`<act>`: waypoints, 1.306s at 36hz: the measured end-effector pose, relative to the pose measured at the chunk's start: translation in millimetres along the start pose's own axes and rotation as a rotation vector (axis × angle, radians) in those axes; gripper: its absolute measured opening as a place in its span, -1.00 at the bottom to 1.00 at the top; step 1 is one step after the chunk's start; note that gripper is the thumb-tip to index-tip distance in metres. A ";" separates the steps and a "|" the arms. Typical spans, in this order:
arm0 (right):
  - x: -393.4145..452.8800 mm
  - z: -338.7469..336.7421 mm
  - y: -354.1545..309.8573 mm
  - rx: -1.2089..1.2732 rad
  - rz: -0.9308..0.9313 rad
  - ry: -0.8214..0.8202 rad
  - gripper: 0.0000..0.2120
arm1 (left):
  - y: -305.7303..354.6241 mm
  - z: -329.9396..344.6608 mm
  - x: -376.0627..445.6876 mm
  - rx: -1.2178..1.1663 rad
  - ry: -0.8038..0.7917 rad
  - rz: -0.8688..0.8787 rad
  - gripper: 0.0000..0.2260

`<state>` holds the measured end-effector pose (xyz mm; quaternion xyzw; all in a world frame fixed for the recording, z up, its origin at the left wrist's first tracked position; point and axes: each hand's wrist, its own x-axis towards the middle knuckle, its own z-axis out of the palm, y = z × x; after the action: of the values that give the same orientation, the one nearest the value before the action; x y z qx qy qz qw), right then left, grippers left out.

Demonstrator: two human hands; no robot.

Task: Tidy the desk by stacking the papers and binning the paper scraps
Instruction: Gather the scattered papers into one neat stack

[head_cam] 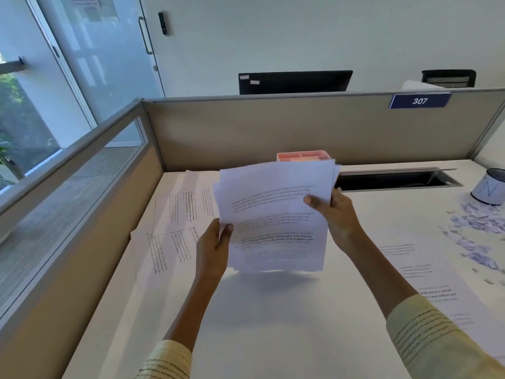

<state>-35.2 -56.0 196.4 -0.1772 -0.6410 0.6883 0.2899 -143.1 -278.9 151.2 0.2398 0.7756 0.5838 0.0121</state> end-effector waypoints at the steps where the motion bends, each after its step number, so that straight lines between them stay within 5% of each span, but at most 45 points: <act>1: -2.2 -0.9 7.2 -0.028 0.026 0.008 -0.72 | -2.9 2.7 -2.4 0.004 0.004 -0.020 -0.91; 7: -16.3 -4.4 39.3 -0.072 0.161 0.039 -0.62 | -22.6 20.4 -15.3 -0.033 -0.028 -0.124 -0.93; 18: -40.3 -16.1 58.5 -0.050 0.137 0.040 -0.64 | -34.4 29.4 -37.4 0.036 -0.010 -0.127 -0.77; 24: -52.9 -25.1 66.2 -0.056 0.159 0.103 -0.83 | -24.3 42.1 -48.4 0.029 -0.022 -0.069 -0.85; 35: -61.6 -84.7 52.8 -0.181 0.077 0.311 -0.83 | 4.2 87.4 -60.9 0.129 -0.002 -0.144 -0.88; 41: -58.8 -160.3 34.2 -0.315 0.020 0.376 -0.68 | 32.3 142.9 -74.9 -0.127 -0.056 -0.298 -0.99; 44: -61.1 -204.4 36.6 -0.416 0.056 0.393 -0.44 | 38.4 179.5 -87.2 -0.197 -0.127 -0.376 -0.91; 47: -66.1 -242.3 44.8 -0.511 0.155 0.417 -0.44 | 40.8 212.3 -101.4 -0.187 -0.224 -0.407 -0.80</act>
<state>157.0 91.0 115.8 -0.4294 -0.7044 0.4742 0.3075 24.6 -118.8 94.4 0.1398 0.7443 0.6083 0.2374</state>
